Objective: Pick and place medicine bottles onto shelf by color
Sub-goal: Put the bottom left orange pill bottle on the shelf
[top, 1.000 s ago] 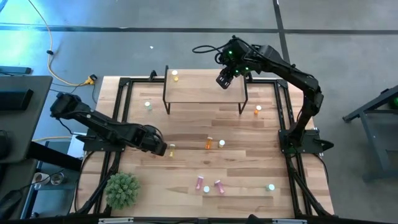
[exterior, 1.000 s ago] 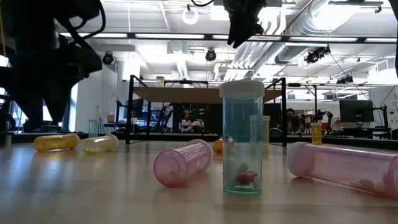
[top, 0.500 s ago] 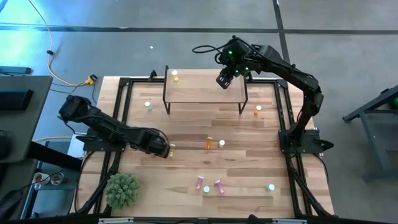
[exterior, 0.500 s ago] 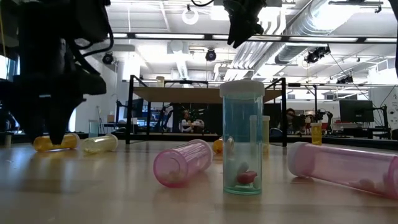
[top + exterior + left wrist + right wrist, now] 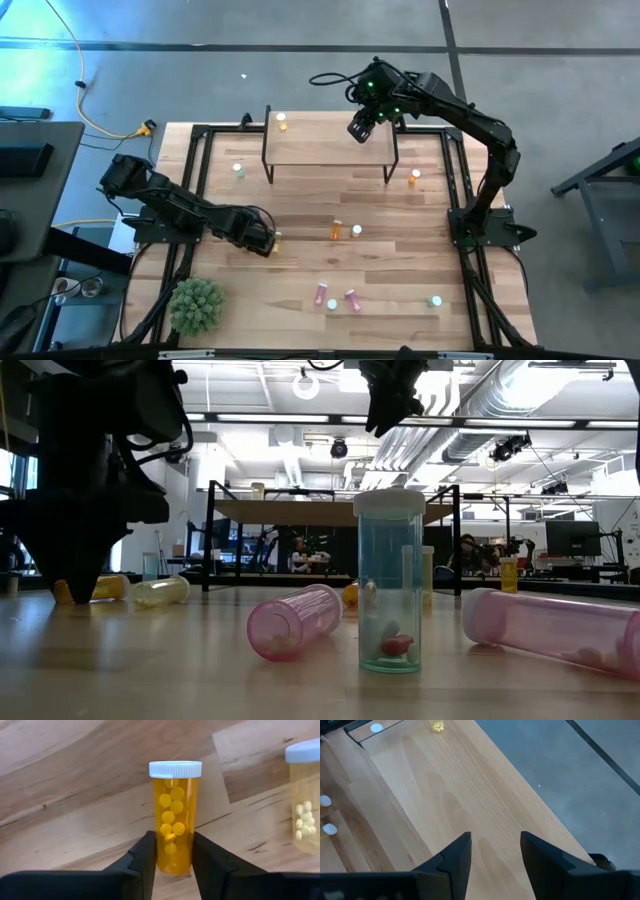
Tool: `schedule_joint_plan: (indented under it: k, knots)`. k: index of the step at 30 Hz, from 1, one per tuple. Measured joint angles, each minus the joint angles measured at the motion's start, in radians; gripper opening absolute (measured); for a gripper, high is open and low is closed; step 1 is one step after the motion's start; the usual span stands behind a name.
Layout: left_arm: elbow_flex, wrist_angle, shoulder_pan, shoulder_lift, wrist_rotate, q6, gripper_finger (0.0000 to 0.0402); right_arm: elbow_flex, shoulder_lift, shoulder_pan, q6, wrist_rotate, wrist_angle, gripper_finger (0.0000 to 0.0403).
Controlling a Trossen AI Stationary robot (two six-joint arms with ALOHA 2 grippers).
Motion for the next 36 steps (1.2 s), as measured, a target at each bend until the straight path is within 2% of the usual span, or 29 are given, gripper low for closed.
schedule_joint_plan:
  k: [3, 6, 10, 15, 21, 26, 31, 36]
  knots:
    - [-0.003, -0.004, 0.0, -0.013, 0.008, 0.028, 0.0083, 0.0, 0.0, 0.001, 0.0, -0.016, 0.0, 0.0161]
    - [-0.004, -0.003, 0.004, -0.042, 0.028, 0.039, 0.0085, 0.0, 0.0, 0.002, 0.0, -0.087, -0.001, 0.0161]
    - [-0.004, 0.0, 0.021, -0.113, 0.026, 0.067, 0.0093, 0.0, 0.0, 0.002, -0.001, -0.182, -0.001, 0.0161]
    - [-0.004, 0.035, 0.05, -0.224, -0.003, 0.131, 0.0094, 0.0, 0.0, 0.002, -0.026, -0.236, -0.001, 0.0161]
    - [-0.004, 0.21, 0.088, -0.352, -0.111, 0.274, 0.0095, 0.0, 0.0, 0.002, -0.027, -0.237, 0.004, 0.0161]
    - [-0.003, 0.404, 0.133, -0.424, -0.186, 0.475, 0.0095, 0.0, 0.0, 0.002, -0.037, -0.237, 0.009, 0.0161]
    - [-0.002, 0.603, 0.192, -0.444, -0.194, 0.67, 0.0096, 0.0, 0.0, 0.011, -0.083, -0.237, 0.018, 0.0161]
    - [-0.002, 0.744, 0.258, -0.445, -0.155, 0.843, 0.0096, 0.0, 0.0, 0.041, -0.105, -0.245, 0.039, 0.017]
